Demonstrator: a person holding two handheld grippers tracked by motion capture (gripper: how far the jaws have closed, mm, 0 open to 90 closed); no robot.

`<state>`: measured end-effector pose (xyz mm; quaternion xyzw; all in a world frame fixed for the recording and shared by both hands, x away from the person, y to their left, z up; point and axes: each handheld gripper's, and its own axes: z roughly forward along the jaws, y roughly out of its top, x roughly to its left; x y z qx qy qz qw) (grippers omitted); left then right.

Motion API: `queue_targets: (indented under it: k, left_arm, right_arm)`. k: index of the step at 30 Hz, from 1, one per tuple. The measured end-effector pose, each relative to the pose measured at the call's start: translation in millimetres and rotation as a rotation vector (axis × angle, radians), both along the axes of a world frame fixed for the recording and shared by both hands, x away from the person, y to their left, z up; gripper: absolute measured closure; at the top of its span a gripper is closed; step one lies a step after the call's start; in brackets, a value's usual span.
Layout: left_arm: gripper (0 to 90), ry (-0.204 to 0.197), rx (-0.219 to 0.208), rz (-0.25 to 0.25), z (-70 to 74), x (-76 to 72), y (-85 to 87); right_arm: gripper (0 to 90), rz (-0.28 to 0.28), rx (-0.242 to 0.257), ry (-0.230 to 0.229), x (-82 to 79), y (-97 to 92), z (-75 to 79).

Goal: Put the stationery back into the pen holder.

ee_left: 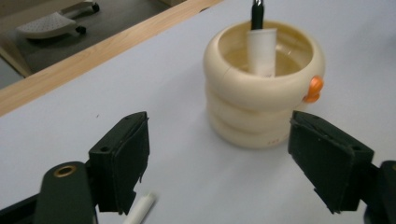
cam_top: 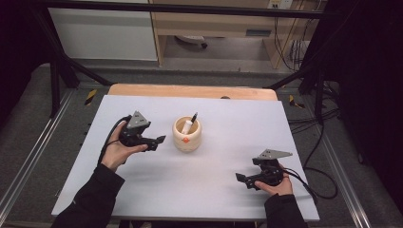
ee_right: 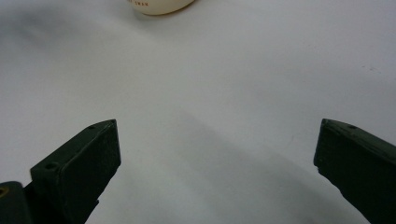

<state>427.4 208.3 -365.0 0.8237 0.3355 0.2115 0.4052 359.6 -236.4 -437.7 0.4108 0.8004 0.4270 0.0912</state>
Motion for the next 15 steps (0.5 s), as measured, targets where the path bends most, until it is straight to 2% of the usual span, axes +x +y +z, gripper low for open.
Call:
queue_targets:
  k: [6,15]
  left_arm:
    - [15.1,0.022,0.027,0.009,-7.9,-7.2,19.9]
    - [9.2,0.058,0.056,-0.002,-20.3,-10.8,34.6]
  right_arm:
    - [1.4,-0.002,0.001,0.002,0.0,0.5,-0.4]
    - [1.4,-0.002,0.000,0.002,-0.2,0.6,-0.5]
